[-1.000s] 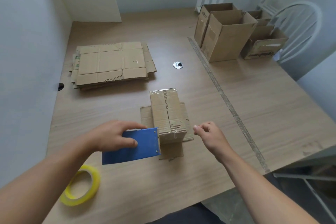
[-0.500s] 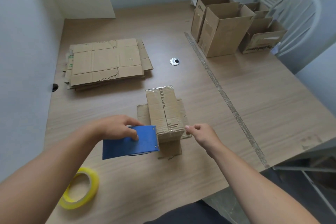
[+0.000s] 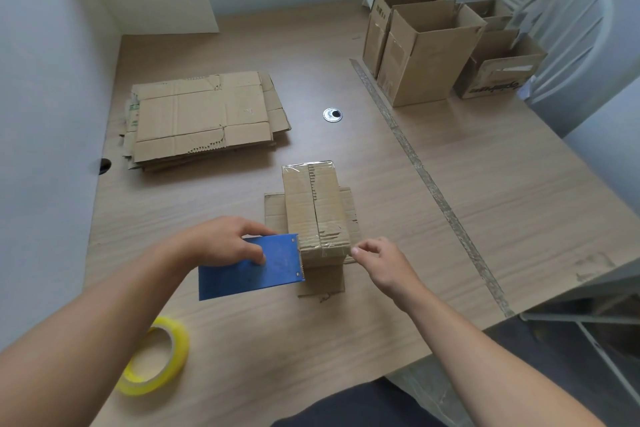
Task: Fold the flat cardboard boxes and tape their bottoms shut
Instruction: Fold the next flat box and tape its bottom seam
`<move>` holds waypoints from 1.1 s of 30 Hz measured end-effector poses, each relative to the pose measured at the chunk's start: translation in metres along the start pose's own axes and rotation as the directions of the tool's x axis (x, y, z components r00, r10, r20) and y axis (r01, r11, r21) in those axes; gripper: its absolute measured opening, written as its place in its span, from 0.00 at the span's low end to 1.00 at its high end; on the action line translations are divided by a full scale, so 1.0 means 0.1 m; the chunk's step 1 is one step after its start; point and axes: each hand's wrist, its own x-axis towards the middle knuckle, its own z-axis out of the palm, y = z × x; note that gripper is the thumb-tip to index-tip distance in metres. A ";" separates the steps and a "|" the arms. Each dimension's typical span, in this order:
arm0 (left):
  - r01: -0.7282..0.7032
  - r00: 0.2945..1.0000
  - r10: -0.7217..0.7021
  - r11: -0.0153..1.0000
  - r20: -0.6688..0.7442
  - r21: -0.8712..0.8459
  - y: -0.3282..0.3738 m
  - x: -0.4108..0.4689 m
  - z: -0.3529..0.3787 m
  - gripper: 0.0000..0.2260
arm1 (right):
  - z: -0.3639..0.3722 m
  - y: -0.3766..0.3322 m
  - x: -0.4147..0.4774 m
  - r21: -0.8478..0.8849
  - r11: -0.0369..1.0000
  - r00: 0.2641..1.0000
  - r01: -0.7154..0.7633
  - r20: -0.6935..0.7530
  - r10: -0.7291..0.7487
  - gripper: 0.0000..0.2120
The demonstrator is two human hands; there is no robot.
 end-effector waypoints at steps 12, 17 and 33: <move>-0.011 0.999 0.010 0.999 0.033 0.031 0.01 0.01 -0.04 0.26 | 0.08 -0.10 -0.03 0.287 0.954 0.996 -0.084 0.001 0.087 0.08; -0.017 1.000 0.017 0.999 0.005 0.034 -0.04 0.05 -0.03 0.21 | 0.05 -0.11 0.02 -0.065 0.997 0.998 0.038 -0.054 -0.041 0.08; -0.090 0.996 0.090 0.996 -0.027 0.009 -0.18 0.04 0.01 0.23 | 0.15 -0.30 0.44 -0.632 0.294 0.659 0.718 0.479 -0.580 0.29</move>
